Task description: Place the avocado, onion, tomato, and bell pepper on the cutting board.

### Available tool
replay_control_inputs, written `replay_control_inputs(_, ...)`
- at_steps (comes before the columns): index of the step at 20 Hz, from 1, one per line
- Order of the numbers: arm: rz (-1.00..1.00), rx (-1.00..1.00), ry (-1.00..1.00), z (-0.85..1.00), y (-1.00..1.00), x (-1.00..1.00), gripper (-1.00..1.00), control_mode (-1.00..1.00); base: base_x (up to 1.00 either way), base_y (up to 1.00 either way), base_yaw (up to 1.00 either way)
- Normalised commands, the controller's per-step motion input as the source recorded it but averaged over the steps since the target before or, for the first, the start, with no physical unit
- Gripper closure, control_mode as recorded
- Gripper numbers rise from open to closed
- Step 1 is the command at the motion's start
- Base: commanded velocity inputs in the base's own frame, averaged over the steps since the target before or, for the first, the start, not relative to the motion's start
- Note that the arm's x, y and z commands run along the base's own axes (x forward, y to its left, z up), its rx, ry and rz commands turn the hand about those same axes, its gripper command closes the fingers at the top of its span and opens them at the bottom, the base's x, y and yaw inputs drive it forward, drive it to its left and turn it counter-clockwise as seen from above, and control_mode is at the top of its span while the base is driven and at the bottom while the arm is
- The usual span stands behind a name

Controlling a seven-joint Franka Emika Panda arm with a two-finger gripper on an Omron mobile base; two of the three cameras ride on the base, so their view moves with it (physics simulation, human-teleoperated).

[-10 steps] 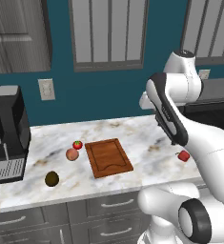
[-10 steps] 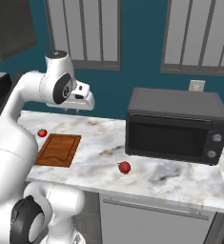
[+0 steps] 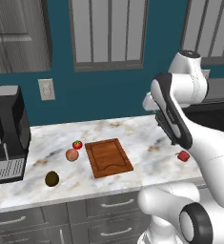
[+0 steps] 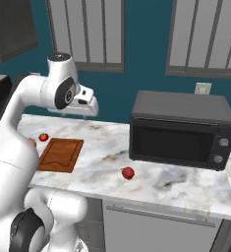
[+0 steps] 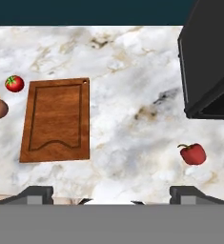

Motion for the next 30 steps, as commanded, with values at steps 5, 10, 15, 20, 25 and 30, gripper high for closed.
replay_control_inputs(5, -0.01, 0.04, 0.00, -0.06, -0.31, -0.29, -1.00, -1.00, 0.00, 0.00, 0.00)
replay_control_inputs(10, -0.01, 0.03, 0.00, -0.07, -0.30, -0.30, -1.00, -1.00, 0.00, 0.00, 0.00)
replay_control_inputs(15, 0.00, 0.00, 0.00, -0.10, -0.26, -0.13, -1.00, -1.00, 0.00, 0.00, 0.00)
replay_control_inputs(20, 0.02, 0.00, 0.00, -0.02, -0.04, 0.03, -1.00, -1.00, 0.00, 0.00, 0.00)
replay_control_inputs(25, 0.01, -0.01, 0.00, -0.01, -0.04, 0.04, -1.00, -1.00, 0.00, 0.00, 0.00)
replay_control_inputs(30, 0.03, -0.10, 0.00, -0.07, -0.17, 0.00, -1.00, -1.00, 0.00, 0.00, 0.00)
